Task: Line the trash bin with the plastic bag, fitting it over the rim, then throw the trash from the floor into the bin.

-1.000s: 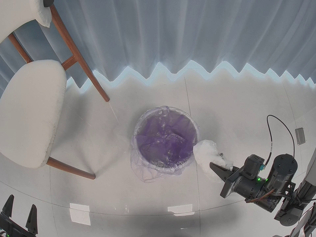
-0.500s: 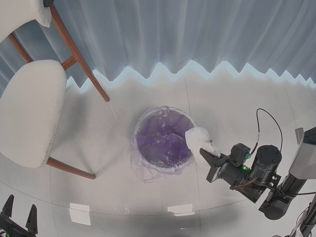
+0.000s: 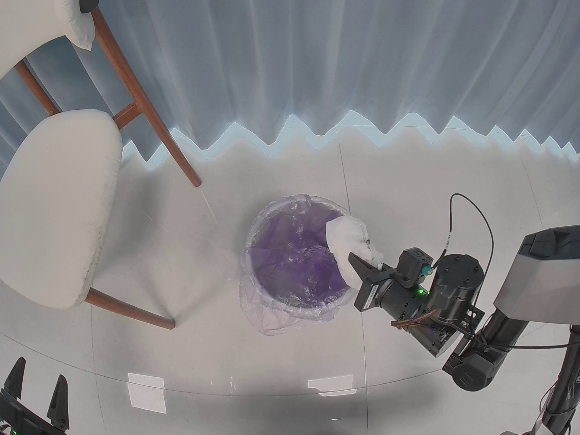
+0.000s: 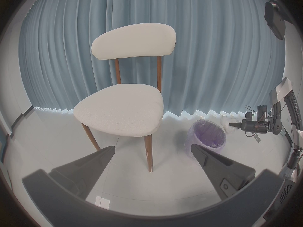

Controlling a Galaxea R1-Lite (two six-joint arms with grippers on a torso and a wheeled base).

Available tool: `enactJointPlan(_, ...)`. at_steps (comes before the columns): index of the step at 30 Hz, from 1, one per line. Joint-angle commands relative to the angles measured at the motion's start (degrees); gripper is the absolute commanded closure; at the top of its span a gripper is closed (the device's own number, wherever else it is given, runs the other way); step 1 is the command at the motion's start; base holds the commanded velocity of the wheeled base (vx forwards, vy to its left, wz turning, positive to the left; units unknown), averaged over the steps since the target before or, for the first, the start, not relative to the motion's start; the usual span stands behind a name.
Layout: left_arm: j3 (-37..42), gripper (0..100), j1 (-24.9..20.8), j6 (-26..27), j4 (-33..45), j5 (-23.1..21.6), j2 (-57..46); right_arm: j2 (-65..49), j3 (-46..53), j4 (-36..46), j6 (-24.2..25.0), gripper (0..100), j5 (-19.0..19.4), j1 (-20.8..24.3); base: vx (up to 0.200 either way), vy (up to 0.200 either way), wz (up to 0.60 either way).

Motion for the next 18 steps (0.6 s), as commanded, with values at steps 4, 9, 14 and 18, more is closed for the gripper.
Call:
enactJointPlan(4, 1.0, 0, 0.0, 0.0, 0.0, 0.0, -0.9, 4.6, -5.9, -0.9, -0.1, 100, -0.2, -0.3, 0.0, 0.0, 0.0)
enactJointPlan(9, 1.0, 0, 0.0, 0.0, 0.0, 0.0, -0.9, 6.9, -9.6, -0.9, -0.1, 100, -0.2, -0.3, 0.0, 0.0, 0.0)
enactJointPlan(14, 1.0, 0, 0.0, 0.0, 0.0, 0.0, -0.9, 8.4, -10.7, -0.9, -0.2, 100, -0.2, -0.3, 0.0, 0.0, 0.0)
enactJointPlan(18, 1.0, 0, 0.0, 0.0, 0.0, 0.0, -0.9, 10.0, -13.4, -0.9, -0.2, 100, -0.2, -0.3, 0.0, 0.0, 0.0)
